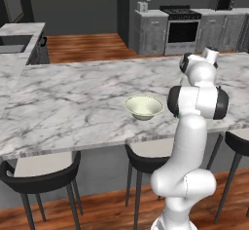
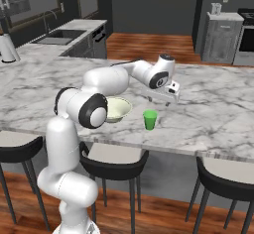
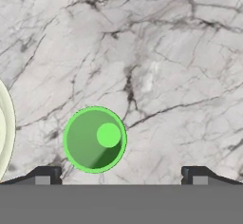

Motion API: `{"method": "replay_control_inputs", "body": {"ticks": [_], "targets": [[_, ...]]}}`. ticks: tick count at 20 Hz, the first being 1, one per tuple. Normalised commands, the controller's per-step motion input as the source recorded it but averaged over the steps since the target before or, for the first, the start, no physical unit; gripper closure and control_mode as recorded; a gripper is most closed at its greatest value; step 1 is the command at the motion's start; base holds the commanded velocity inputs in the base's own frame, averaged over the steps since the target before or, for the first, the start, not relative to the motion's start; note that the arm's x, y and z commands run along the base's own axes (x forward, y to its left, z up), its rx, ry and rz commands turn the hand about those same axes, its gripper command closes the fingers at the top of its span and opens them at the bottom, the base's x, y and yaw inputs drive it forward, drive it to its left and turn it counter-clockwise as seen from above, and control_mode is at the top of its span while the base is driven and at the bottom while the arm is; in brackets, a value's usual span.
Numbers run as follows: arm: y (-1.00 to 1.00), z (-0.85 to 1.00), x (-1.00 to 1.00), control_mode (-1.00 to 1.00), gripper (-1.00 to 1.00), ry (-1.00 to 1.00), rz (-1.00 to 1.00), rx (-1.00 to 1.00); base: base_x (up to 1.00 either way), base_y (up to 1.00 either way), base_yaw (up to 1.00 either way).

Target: Place the cup inside the bowl on the dining table and move the bowl to any counter.

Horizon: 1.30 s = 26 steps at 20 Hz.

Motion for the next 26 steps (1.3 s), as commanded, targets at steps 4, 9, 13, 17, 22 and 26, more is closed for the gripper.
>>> {"method": "replay_control_inputs", "body": {"ticks": [4, 9, 13, 17, 22, 26], "targets": [[0.0, -0.04, 0.0, -1.0, -1.0, 0.0, 0.0, 0.0, 0.0, 0.0, 0.0], [0.0, 0.0, 0.0, -1.0, -1.0, -0.02, 0.0, 0.03, 0.0, 0.0, 0.0], [0.0, 0.0, 0.0, -1.0, -1.0, -0.01, 0.0, 0.04, 0.0, 0.0, 0.0], [0.0, -0.01, 0.0, -1.0, -1.0, 0.0, 0.0, 0.03, 0.0, 0.0, 0.0], [0.0, -0.17, 0.0, -1.0, -1.0, 0.0, 0.0, 0.0, 0.0, 0.0, 0.0], [0.0, -0.19, 0.0, -1.0, -1.0, -0.01, 0.0, 0.0, 0.0, 0.0, 0.0]]}}
